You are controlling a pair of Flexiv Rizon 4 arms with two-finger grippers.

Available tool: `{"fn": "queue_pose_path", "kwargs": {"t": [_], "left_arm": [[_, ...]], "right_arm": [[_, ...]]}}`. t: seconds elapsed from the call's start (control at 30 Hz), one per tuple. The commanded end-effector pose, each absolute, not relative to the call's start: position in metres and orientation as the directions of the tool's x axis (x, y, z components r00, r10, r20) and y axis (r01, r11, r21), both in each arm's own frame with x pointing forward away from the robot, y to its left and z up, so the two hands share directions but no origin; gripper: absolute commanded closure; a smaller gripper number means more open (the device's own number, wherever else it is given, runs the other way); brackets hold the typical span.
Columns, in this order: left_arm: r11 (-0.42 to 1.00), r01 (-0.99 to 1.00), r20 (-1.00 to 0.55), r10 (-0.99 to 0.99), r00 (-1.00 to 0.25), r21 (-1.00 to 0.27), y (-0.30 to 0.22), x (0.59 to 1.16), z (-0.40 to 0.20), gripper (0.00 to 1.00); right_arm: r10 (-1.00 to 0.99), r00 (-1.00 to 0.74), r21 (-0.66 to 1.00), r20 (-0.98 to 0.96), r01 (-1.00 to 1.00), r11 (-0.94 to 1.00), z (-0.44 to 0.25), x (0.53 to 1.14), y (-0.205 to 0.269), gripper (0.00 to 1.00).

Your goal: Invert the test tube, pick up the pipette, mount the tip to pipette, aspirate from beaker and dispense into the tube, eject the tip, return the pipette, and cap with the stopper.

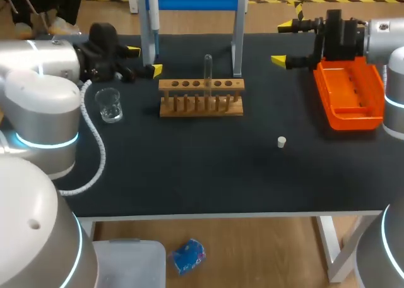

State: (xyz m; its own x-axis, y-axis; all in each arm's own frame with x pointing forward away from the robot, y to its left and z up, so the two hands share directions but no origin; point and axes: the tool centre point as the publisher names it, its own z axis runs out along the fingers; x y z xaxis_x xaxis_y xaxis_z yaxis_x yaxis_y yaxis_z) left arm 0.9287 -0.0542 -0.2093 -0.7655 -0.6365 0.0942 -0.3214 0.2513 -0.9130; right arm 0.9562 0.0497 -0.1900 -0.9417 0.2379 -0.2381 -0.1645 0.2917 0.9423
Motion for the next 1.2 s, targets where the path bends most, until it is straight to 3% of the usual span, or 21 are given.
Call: {"fn": "queue_pose_path", "kwargs": {"t": [0.03, 0.1, 0.17, 0.33, 0.77, 1.2], "left_arm": [[0.261, -0.329, 0.103, -0.622, -0.776, -0.907, -0.050, 0.929, -0.206, 0.00], [0.223, -0.325, 0.136, -0.596, -0.791, -0.919, -0.048, 0.936, -0.207, 0.00], [0.296, -0.303, 0.087, -0.569, -0.818, -0.906, -0.053, 0.944, -0.214, 0.00], [0.307, -0.259, 0.075, -0.501, -0.862, -0.916, -0.064, 0.946, -0.229, 0.00], [0.329, -0.198, 0.019, -0.476, -0.879, -0.923, -0.064, 0.950, -0.234, 0.00], [0.329, -0.198, 0.019, -0.476, -0.879, -0.923, -0.064, 0.950, -0.234, 0.00]], "right_arm": [[0.237, -0.942, 0.942, -0.239, -0.166, 0.291, -0.190, 0.956, 0.049, 0.00], [0.237, -0.942, 0.942, -0.239, -0.166, 0.291, -0.190, 0.956, 0.049, 0.00], [0.237, -0.942, 0.942, -0.239, -0.166, 0.291, -0.190, 0.956, 0.049, 0.00], [0.237, -0.942, 0.942, -0.239, -0.166, 0.291, -0.190, 0.956, 0.049, 0.00], [0.237, -0.942, 0.942, -0.239, -0.166, 0.291, -0.190, 0.956, 0.049, 0.00], [-0.067, -0.979, 0.967, -0.192, -0.200, 0.158, -0.225, 0.982, 0.134, 0.00]]}}
